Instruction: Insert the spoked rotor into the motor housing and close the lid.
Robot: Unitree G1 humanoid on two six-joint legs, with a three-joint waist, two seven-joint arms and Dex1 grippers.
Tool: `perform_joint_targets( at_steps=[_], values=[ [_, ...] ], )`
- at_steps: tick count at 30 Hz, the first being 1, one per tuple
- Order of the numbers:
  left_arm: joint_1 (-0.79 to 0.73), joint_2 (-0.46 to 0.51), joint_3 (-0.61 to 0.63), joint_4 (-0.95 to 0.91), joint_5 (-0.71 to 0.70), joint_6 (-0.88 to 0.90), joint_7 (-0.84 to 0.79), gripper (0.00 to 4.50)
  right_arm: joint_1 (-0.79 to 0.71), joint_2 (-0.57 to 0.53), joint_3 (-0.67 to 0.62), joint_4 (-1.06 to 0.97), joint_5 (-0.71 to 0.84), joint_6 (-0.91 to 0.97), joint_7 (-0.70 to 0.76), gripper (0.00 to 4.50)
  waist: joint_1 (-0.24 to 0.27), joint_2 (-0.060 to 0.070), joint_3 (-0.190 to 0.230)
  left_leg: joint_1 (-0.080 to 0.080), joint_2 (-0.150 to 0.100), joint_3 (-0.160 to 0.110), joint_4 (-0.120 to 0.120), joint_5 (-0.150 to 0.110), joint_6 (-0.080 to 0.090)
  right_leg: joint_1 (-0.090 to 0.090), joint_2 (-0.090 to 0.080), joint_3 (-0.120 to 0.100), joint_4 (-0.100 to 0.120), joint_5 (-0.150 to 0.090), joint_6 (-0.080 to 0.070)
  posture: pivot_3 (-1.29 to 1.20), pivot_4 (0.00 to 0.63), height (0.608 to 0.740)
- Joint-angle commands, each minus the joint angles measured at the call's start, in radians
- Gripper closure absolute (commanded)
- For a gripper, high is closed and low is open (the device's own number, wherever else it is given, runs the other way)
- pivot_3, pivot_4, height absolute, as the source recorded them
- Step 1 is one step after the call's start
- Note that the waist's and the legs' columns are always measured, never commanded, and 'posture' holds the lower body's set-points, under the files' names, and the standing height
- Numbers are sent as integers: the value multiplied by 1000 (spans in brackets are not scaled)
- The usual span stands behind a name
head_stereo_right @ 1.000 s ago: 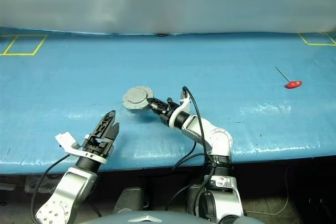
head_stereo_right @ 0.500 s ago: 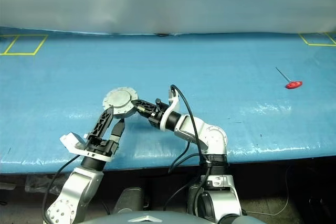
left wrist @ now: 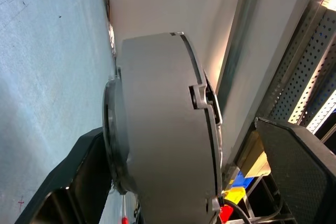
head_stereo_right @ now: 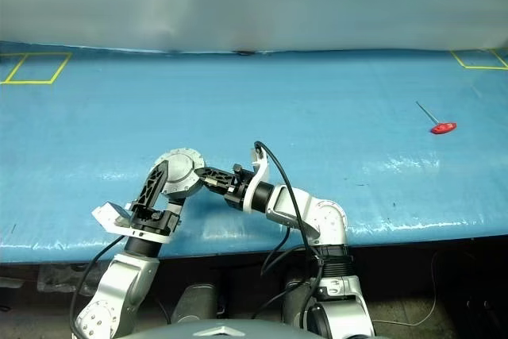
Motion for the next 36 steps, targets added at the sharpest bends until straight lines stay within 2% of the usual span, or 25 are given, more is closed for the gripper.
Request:
perform_joint_targets(
  at_steps=[1, 4, 5, 7, 11, 12, 24, 34, 36],
  values=[
    [-14, -30, -12, -42, -31, -18, 0, 0, 35, 59, 55, -54, 64, -6, 11, 3321, 0, 0, 0, 0, 0, 0, 0, 0, 0, 0, 0, 0, 0, 0, 0, 0, 150, 740],
    [-13, -32, -20, -44, -34, -25, 11, 0, 35, 47, 70, -59, 76, -21, 11, 3321, 1, 0, 0, 0, 0, 0, 0, 0, 0, 0, 0, 0, 0, 0, 0, 0, 150, 740],
    [-13, -34, -22, -45, -34, -30, 17, 173, 35, 43, 74, -60, 79, -26, 11, 3321, 1, 0, 0, 0, 0, 0, 0, 0, 0, 0, 0, 0, 0, 0, 0, 0, 150, 740],
    [-12, -35, -25, -46, -35, -36, 26, 577, 37, 36, 81, -62, 84, -33, 11, 3321, 0, 0, 0, 0, 0, 0, 0, 0, 0, 0, 0, 0, 0, 0, 0, 0, 150, 740],
    [-9, -33, -35, -45, -37, -42, 31, 1947, 42, 18, 96, -73, 93, -42, 15, 3322, 2, 0, 0, 0, 0, 0, 0, 0, 0, 0, 0, 0, 0, 0, 0, 0, 150, 740],
    [-8, -32, -35, -45, -37, -42, 30, 2074, 43, 15, 100, -77, 94, -42, 17, 3324, 3, 0, 0, 0, 0, 0, 0, 0, 0, 0, 0, 0, 0, 0, 0, 0, 150, 740],
    [-11, -29, -37, -37, -31, -45, 16, 2072, 47, -12, 122, -137, -48, -60, 126, 3326, 8, 0, 0, 0, 0, 0, 1, 0, 0, 0, 0, 0, 0, 0, 0, 0, 150, 740],
    [-20, -25, -34, -37, -14, -68, 19, 2072, 68, -47, 106, -156, -69, -59, 151, 37, 8, 0, 0, 0, 0, 0, 1, 0, 0, 0, 0, 0, 0, 0, 0, 0, 150, 740],
    [-40, -11, -19, -38, 0, -80, 35, 2072, 77, -109, 127, -217, -202, -81, 232, 0, 9, 0, 0, 0, 0, 0, 1, 0, 0, 0, 0, 0, 0, 0, 0, 0, 150, 740]
  ],
)
